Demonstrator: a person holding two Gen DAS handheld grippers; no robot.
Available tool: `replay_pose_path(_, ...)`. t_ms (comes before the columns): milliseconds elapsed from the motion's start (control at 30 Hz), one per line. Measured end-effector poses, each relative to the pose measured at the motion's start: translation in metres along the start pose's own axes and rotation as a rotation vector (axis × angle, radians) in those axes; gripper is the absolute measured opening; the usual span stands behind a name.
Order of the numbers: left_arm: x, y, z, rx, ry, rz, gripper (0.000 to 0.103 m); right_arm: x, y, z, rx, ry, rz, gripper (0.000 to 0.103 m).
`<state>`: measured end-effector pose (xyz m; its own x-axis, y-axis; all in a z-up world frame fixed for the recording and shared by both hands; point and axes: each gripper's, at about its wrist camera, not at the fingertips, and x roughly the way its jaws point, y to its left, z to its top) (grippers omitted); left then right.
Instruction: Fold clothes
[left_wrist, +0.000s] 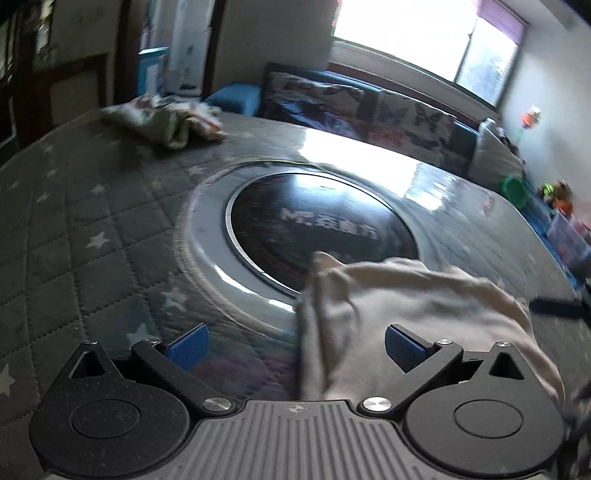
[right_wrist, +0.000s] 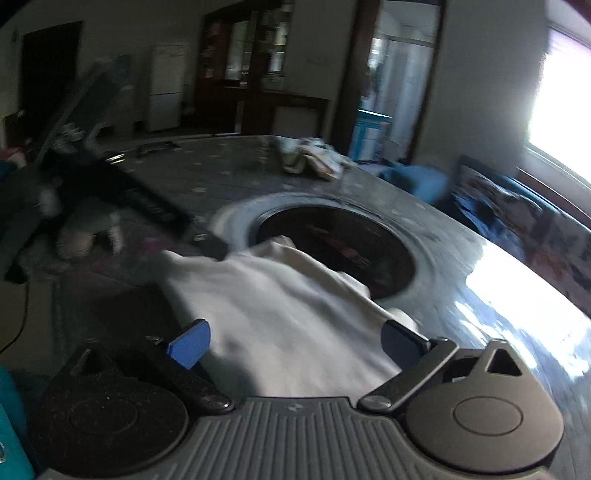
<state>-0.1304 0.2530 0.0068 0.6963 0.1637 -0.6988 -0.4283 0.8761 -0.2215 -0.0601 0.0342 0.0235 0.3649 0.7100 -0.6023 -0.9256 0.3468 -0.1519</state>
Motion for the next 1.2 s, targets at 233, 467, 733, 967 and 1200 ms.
replay_pose_path(233,0.002,0.013,0.009,-0.053,0.016,-0.001,0.098,0.018,0.041,0.023,-0.132,0.006,0.108,0.086)
replay_pose_path(467,0.004,0.017,0.01,-0.093,0.026,-0.036,0.097,0.041,0.077,0.031,-0.221,0.064,0.176,0.061)
replay_pose_path(733,0.01,0.025,0.01,-0.173,0.067,-0.085,0.098,0.059,0.082,0.025,-0.207,0.108,0.137,0.033)
replay_pose_path(967,0.018,0.024,0.013,-0.254,0.1,-0.118,0.1,0.047,0.052,0.029,-0.045,0.069,0.187,0.013)
replay_pose_path(1200,0.023,0.018,0.013,-0.355,0.127,-0.167,0.1,0.031,0.023,0.03,0.091,0.021,0.239,0.01)
